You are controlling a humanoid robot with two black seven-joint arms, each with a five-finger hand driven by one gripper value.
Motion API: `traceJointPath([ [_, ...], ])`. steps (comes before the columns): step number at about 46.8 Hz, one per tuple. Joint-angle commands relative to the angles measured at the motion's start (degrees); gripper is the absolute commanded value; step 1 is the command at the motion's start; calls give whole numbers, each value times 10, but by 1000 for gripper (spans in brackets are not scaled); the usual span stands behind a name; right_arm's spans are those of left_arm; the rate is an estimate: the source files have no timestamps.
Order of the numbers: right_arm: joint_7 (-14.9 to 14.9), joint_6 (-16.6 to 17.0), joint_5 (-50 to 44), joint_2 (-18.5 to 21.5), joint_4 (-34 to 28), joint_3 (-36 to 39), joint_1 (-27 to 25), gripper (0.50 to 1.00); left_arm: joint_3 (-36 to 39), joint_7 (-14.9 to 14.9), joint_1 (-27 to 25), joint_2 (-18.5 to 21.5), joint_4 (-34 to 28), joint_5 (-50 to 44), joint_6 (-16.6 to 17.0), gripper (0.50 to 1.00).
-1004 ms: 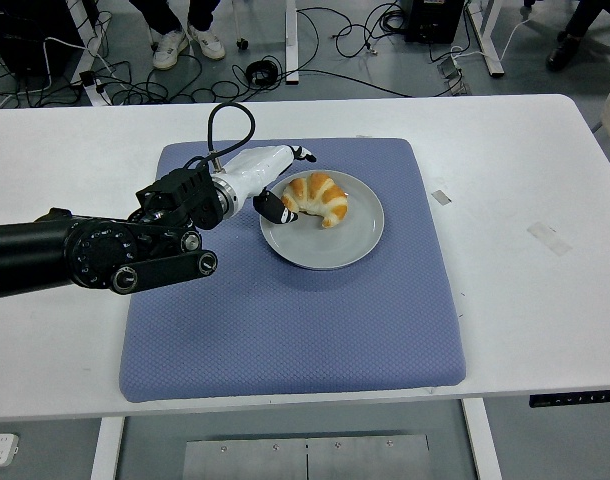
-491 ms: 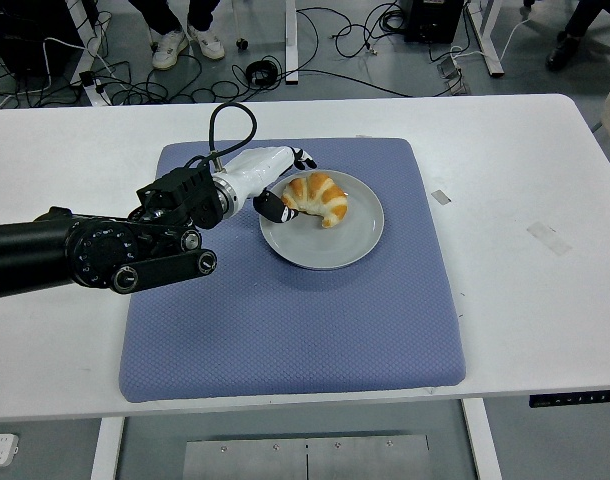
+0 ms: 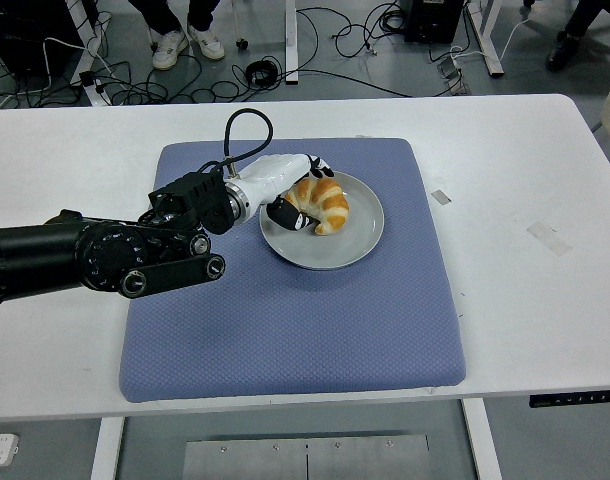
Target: Place the bread on the table
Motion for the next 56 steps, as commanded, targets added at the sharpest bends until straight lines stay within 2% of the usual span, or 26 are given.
traceJointPath([
  [1, 0, 0, 0, 0, 0, 0, 0, 1000, 0, 0, -1, 0, 0, -1, 0, 783],
  [3, 0, 0, 0, 0, 0, 0, 0, 1000, 0, 0, -2, 0, 0, 0, 0, 774],
  [7, 0, 0, 0, 0, 0, 0, 0, 1000, 1, -1, -1, 0, 0, 0, 1, 712],
  [9, 0, 0, 0, 0, 0, 0, 0, 1000, 1, -1, -1, 0, 0, 0, 1, 707],
  [22, 0, 0, 0, 0, 0, 0, 0, 1000, 2, -1, 1, 0, 9, 3, 2, 730],
  [26, 0, 0, 0, 0, 0, 0, 0, 1000, 2, -2, 1, 0, 10, 6, 2, 755],
  [29, 0, 0, 0, 0, 0, 0, 0, 1000, 2, -2, 1, 0, 10, 19, 4, 798],
  [33, 0, 0, 0, 0, 0, 0, 0, 1000, 2, -2, 1, 0, 10, 29, 6, 816],
  [47, 0, 0, 0, 0, 0, 0, 0, 1000, 0, -2, 3, -1, 12, 29, 7, 816],
  [56, 0, 0, 0, 0, 0, 0, 0, 1000, 0, -3, 8, -1, 15, 29, 7, 789],
])
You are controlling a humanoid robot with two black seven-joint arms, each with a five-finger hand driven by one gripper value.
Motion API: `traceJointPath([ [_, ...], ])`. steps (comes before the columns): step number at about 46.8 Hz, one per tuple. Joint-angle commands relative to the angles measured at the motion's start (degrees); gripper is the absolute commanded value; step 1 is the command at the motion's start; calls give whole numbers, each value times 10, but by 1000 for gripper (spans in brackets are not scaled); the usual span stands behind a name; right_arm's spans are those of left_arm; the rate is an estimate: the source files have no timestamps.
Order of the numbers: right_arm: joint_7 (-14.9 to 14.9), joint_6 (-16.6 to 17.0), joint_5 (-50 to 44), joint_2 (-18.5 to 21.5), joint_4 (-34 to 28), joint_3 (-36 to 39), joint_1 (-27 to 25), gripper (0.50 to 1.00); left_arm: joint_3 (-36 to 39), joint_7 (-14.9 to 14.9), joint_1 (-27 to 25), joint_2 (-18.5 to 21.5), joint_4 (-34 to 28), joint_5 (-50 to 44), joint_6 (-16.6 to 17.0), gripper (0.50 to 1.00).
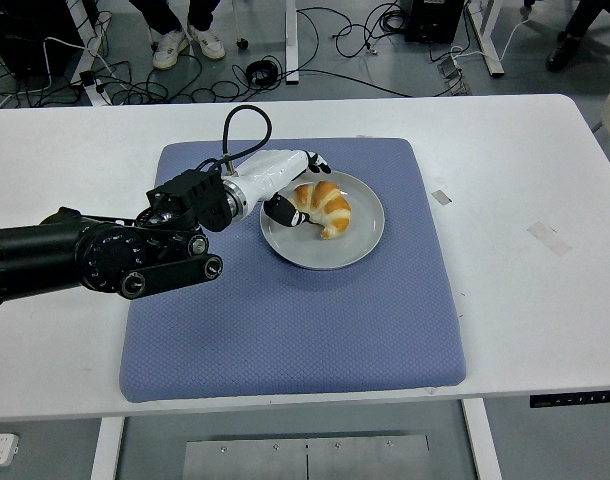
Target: Place the bread on the table
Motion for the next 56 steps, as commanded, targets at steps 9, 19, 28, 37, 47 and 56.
traceJointPath([
  [9, 0, 0, 0, 0, 0, 0, 0, 1000, 1, -9, 7, -5, 4, -1, -1, 736],
  [19, 0, 0, 0, 0, 0, 0, 0, 1000, 0, -14, 6, -5, 6, -6, -6, 566],
  [28, 0, 0, 0, 0, 0, 0, 0, 1000, 1, -17, 7, -5, 7, -6, -6, 500],
  [37, 0, 0, 0, 0, 0, 0, 0, 1000, 2, -17, 6, -5, 7, -8, -7, 500],
  [47, 0, 0, 0, 0, 0, 0, 0, 1000, -21, -16, -6, 2, 7, -11, -7, 500],
  [56, 0, 0, 0, 0, 0, 0, 0, 1000, -43, -16, -21, 21, 6, -12, -7, 500],
])
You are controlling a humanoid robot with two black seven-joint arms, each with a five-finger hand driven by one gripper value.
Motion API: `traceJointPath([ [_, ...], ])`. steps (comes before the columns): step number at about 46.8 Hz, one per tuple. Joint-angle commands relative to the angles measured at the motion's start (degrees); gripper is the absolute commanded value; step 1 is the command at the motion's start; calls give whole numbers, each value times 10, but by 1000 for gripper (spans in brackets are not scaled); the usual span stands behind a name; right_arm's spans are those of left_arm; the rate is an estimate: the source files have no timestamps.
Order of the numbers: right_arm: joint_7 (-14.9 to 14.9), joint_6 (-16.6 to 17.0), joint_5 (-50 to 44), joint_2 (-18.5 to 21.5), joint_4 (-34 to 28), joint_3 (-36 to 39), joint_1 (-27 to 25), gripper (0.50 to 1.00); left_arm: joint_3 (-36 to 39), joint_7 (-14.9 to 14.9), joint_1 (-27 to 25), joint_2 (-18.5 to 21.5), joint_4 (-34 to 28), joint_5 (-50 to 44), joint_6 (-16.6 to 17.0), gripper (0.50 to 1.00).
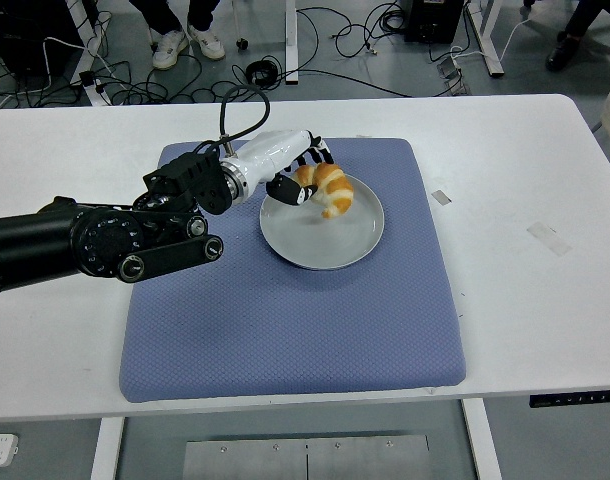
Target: Place the bread on the table
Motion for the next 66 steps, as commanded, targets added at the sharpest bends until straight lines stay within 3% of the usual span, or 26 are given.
traceJointPath([
  [1, 0, 0, 0, 0, 0, 0, 0, 1000, -3, -1, -5, 11, 0, -1, 0, 500],
  [39, 0, 0, 0, 0, 0, 0, 0, 1000, 3, -32, 19, 160, 0, -2, 7, 500],
  [66, 0, 0, 0, 0, 0, 0, 0, 1000, 9, -39, 63, 169, 6, -1, 21, 500],
])
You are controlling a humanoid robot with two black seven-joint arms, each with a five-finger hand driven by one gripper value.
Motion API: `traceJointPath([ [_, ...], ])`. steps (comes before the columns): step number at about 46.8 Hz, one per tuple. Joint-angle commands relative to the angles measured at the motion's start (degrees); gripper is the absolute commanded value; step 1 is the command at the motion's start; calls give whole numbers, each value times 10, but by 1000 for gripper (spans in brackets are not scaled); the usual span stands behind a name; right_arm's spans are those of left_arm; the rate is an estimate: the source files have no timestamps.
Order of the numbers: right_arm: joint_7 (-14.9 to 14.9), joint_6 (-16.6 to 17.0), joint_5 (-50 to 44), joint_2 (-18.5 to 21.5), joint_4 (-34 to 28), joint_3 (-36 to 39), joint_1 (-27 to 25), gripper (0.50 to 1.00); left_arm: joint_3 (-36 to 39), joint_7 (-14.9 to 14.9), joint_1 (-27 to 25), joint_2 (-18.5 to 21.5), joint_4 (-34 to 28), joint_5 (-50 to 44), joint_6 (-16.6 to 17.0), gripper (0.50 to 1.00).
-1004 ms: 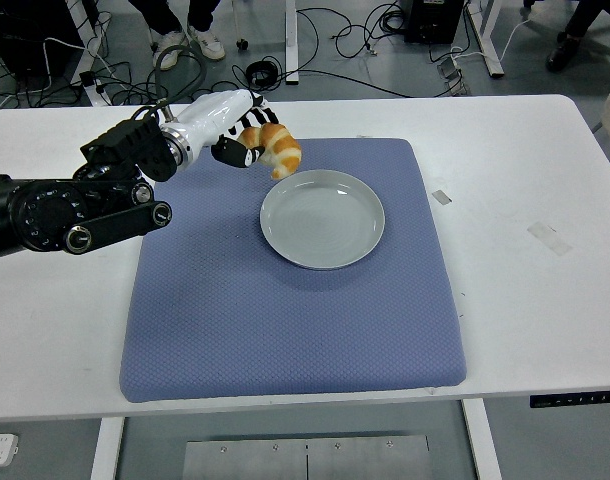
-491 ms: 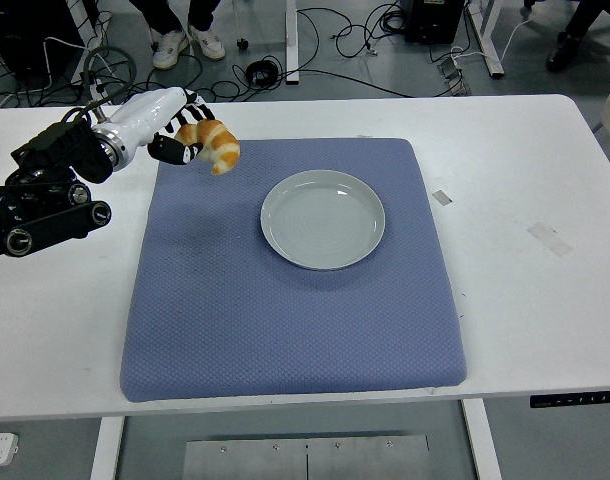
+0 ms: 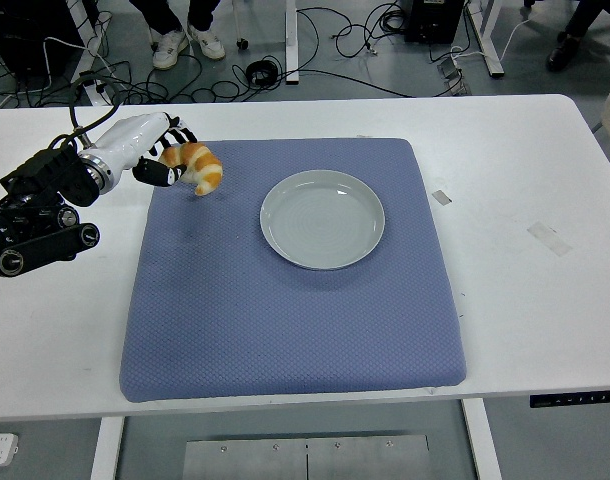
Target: Place the bread on the table
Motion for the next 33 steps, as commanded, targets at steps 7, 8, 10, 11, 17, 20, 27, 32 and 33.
traceJointPath([
  [7, 0, 0, 0, 0, 0, 0, 0, 1000, 11, -5, 8, -2, 0, 1, 4, 500],
  [8, 0, 0, 0, 0, 0, 0, 0, 1000, 12, -6, 9, -2, 0, 0, 7, 500],
  [10, 0, 0, 0, 0, 0, 0, 0, 1000, 12, -6, 12, -2, 0, 1, 9, 500],
  [11, 0, 0, 0, 0, 0, 0, 0, 1000, 12, -6, 12, -2, 0, 1, 10, 500],
  [17, 0, 0, 0, 0, 0, 0, 0, 1000, 10, -13, 13, -2, 0, 1, 11, 501],
  [20, 0, 0, 0, 0, 0, 0, 0, 1000, 9, -19, 13, -1, -1, 0, 14, 525],
  [27, 0, 0, 0, 0, 0, 0, 0, 1000, 6, -34, 12, 0, -2, 0, 17, 590],
  [32, 0, 0, 0, 0, 0, 0, 0, 1000, 6, -36, 12, 0, -3, 1, 17, 642],
  [33, 0, 0, 0, 0, 0, 0, 0, 1000, 6, -36, 12, -1, -3, 0, 18, 651],
])
